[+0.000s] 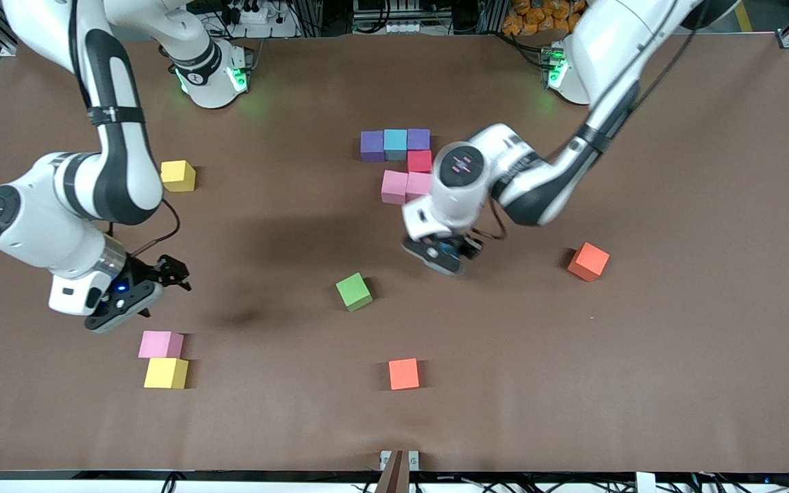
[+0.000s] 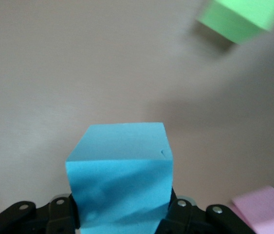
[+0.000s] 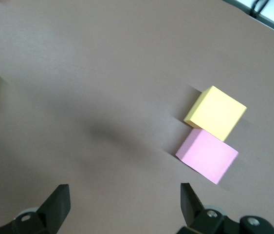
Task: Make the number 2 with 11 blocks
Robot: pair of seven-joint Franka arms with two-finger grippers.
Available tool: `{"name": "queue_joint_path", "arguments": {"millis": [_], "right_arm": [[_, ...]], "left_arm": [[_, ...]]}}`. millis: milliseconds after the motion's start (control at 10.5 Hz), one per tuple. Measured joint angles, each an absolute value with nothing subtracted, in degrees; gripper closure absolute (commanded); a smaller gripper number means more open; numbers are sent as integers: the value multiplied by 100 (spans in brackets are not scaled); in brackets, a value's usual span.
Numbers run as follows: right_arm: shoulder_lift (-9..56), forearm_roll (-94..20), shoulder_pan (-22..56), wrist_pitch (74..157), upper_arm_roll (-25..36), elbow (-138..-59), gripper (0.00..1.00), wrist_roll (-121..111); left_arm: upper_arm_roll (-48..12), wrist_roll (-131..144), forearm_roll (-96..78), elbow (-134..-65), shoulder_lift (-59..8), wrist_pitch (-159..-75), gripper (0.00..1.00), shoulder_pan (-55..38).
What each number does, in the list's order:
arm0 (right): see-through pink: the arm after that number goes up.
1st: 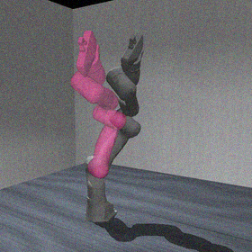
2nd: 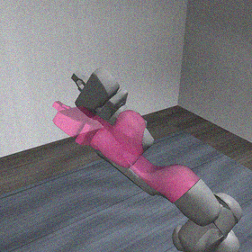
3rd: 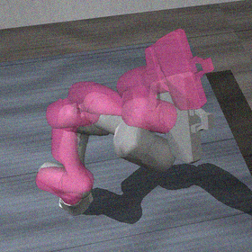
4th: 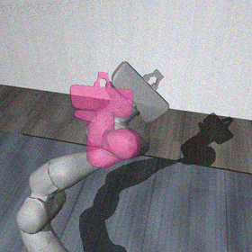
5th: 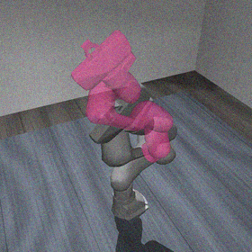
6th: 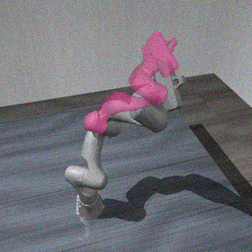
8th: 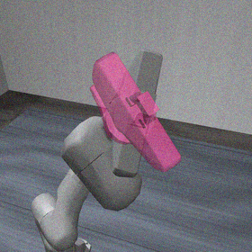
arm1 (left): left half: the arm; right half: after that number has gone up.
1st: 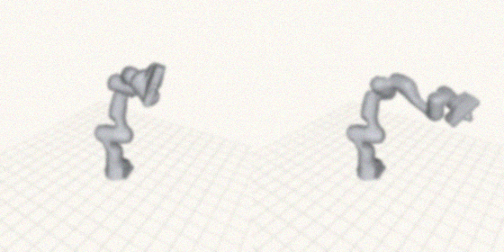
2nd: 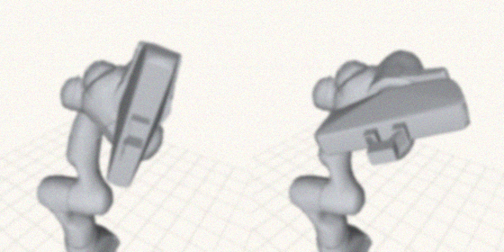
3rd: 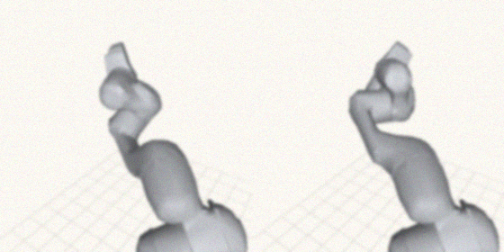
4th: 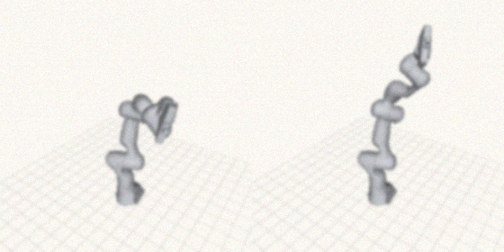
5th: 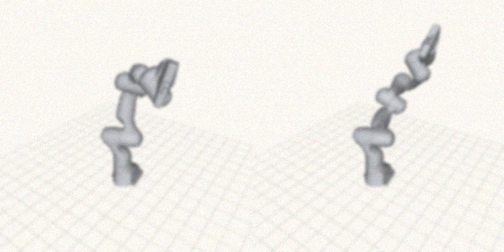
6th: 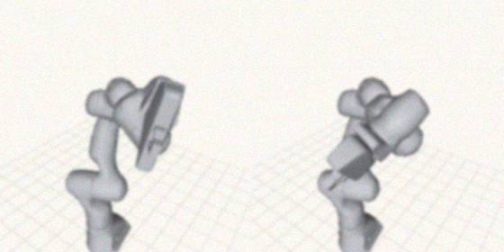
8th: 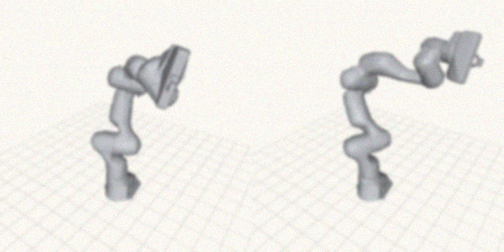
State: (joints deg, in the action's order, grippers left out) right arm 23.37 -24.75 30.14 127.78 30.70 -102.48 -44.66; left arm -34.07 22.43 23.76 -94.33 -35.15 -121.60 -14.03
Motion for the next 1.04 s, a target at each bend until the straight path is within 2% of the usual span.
{"name": "queue_joint_path", "arguments": {"millis": [475, 1045], "right_arm": [[2705, -2475, 2177, 12660, 3040, -10244, 0, -4682], [2726, -2470, 1432, 12190, 3045, -10396, 0, -5440]], "left_arm": [[-3706, 1589, 2386, -9433, -3145, -11996, 60, -1966], [-3756, -318, 2387, -9500, -3260, -11987, 61, -2163]]}}
